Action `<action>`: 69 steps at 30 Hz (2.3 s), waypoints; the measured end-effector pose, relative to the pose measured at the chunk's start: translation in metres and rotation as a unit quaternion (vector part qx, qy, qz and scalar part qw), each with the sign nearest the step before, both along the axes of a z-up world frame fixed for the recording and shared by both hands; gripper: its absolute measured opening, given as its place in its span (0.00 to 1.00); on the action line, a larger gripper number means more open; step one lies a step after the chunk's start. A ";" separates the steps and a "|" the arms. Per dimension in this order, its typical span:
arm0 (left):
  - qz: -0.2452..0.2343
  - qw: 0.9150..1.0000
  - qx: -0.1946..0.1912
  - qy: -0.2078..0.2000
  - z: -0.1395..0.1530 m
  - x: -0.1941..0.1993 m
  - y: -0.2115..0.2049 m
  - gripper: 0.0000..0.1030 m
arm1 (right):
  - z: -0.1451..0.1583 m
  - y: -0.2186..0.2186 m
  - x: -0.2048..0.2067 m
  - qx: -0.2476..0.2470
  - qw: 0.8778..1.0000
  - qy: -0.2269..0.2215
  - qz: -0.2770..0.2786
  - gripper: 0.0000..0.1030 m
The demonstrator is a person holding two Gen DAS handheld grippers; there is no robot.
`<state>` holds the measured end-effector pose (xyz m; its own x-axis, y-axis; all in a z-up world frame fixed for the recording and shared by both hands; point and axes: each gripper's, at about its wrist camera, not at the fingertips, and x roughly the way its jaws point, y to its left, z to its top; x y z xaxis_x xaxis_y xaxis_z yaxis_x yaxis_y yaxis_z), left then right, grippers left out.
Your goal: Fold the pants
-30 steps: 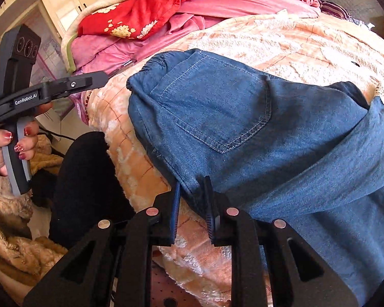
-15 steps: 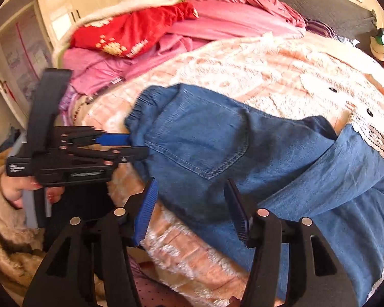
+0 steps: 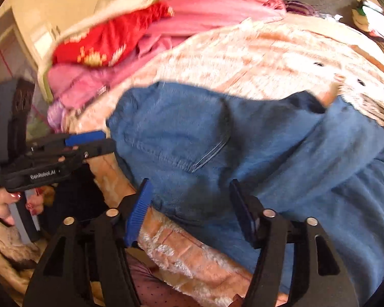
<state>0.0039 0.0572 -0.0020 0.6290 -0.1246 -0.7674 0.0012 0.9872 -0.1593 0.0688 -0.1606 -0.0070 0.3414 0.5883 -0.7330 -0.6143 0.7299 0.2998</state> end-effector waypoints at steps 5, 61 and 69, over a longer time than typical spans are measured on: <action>-0.026 0.999 -0.014 -0.026 0.022 0.000 -0.015 0.41 | 0.024 -0.049 0.004 0.014 0.997 -0.023 -0.069 0.66; -0.193 0.976 -0.097 0.036 -0.030 0.086 -0.151 0.24 | 0.005 -0.141 0.206 -0.012 0.963 -0.015 -0.269 0.09; -0.202 0.976 -0.077 0.020 -0.032 0.092 -0.155 0.03 | 0.039 -0.221 0.114 0.079 0.940 -0.020 -0.331 0.09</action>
<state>0.0955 -0.0980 -0.0339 0.4746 -0.4714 -0.7433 0.3758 0.8722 -0.3132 0.1825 -0.3818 0.0323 0.6970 0.3368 -0.6330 -0.0536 0.9048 0.4224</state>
